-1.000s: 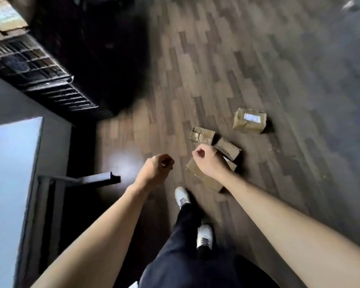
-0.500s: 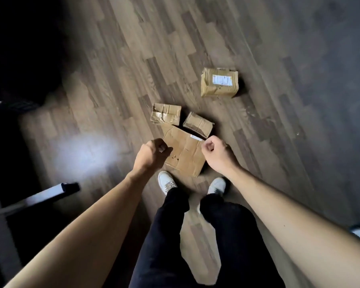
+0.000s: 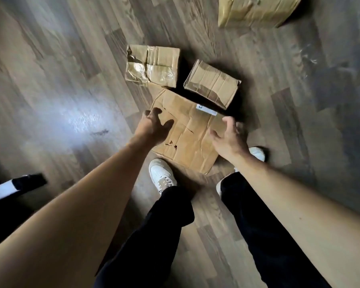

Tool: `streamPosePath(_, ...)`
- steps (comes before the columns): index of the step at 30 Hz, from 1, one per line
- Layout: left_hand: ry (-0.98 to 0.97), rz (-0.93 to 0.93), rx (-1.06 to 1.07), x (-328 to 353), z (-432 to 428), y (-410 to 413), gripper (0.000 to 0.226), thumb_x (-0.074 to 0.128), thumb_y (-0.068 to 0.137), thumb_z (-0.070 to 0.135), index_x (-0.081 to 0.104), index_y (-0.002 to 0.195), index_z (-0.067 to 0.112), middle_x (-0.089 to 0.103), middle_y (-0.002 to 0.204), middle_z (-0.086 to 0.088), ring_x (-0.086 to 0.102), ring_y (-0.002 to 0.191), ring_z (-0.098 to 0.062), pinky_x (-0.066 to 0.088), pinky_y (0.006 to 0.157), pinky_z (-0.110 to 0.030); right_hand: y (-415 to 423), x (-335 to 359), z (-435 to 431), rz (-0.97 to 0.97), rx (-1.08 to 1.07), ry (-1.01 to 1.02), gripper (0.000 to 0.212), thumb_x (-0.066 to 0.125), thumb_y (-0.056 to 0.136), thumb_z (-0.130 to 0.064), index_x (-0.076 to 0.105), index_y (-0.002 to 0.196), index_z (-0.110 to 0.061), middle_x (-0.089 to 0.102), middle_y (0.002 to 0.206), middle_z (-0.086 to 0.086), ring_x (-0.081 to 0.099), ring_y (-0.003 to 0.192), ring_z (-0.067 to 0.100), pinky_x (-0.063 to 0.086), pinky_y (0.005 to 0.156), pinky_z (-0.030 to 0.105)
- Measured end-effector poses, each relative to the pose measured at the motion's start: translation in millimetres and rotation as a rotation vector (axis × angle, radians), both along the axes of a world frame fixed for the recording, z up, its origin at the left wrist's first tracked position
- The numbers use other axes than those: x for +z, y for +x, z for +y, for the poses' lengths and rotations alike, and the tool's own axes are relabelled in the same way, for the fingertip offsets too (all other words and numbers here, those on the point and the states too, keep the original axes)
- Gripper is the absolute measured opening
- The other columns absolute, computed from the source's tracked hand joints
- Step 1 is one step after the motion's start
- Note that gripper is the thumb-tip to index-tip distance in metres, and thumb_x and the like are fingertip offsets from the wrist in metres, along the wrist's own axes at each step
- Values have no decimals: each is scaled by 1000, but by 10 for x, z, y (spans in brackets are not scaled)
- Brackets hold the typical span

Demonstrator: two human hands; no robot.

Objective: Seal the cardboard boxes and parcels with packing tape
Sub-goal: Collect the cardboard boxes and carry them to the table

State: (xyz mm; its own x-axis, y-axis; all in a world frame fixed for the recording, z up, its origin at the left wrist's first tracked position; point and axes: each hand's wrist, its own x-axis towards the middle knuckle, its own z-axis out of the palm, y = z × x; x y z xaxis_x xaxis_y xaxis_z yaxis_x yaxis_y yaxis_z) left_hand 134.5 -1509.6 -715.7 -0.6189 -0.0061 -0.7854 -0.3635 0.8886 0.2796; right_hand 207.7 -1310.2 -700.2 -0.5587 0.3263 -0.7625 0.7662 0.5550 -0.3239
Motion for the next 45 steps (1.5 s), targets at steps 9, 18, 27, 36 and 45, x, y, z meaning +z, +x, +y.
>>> streamPosePath(9, -65, -61, 274, -1251, -4, -205, 87, 64, 84, 64, 30, 145, 12, 39, 139, -18, 43, 127, -35, 41, 107, -44, 37, -1313, 218, -152, -225, -124, 102, 64, 92, -50, -13, 156, -29, 18, 159, 22, 30, 144, 34, 35, 105, 39)
streamPosePath(18, -49, 45, 313, -816, -127, -1, 91, 59, 79, 74, 31, 136, 9, 37, 134, -16, 33, 130, -33, 29, 113, -48, 324, -965, 21, -50, -303, -129, 90, 63, 66, -79, 10, 127, -40, 46, 126, 20, 54, 103, 41, 52, 83, 46)
streamPosePath(27, 110, 134, 525, 1108, -686, 203, 72, 55, 69, 84, 43, 107, 24, 39, 106, 4, 48, 112, -22, 41, 105, -40, 162, 912, -198, 290, -188, -86, 76, 78, 68, -51, 22, 115, -31, 40, 127, 20, 46, 119, 34, 45, 97, 48)
streamPosePath(36, 396, 326, 719, 3111, -1032, -58, 47, 68, 84, 58, 48, 110, 24, 61, 98, 0, 62, 88, -9, 55, 89, -38, -607, 2933, -391, 505, -78, -98, 83, 78, 84, -29, 24, 143, -6, 33, 130, 9, 38, 122, 21, 33, 100, 24)
streamPosePath(45, 516, 472, 758, 4578, -1532, 38, 43, 67, 94, 15, 49, 131, 26, 62, 108, 18, 62, 88, 11, 49, 69, -8, -1053, 4324, -576, 548, -59, -81, 64, 71, 87, -48, 32, 124, -12, 57, 113, 4, 60, 102, 29, 42, 83, 33)
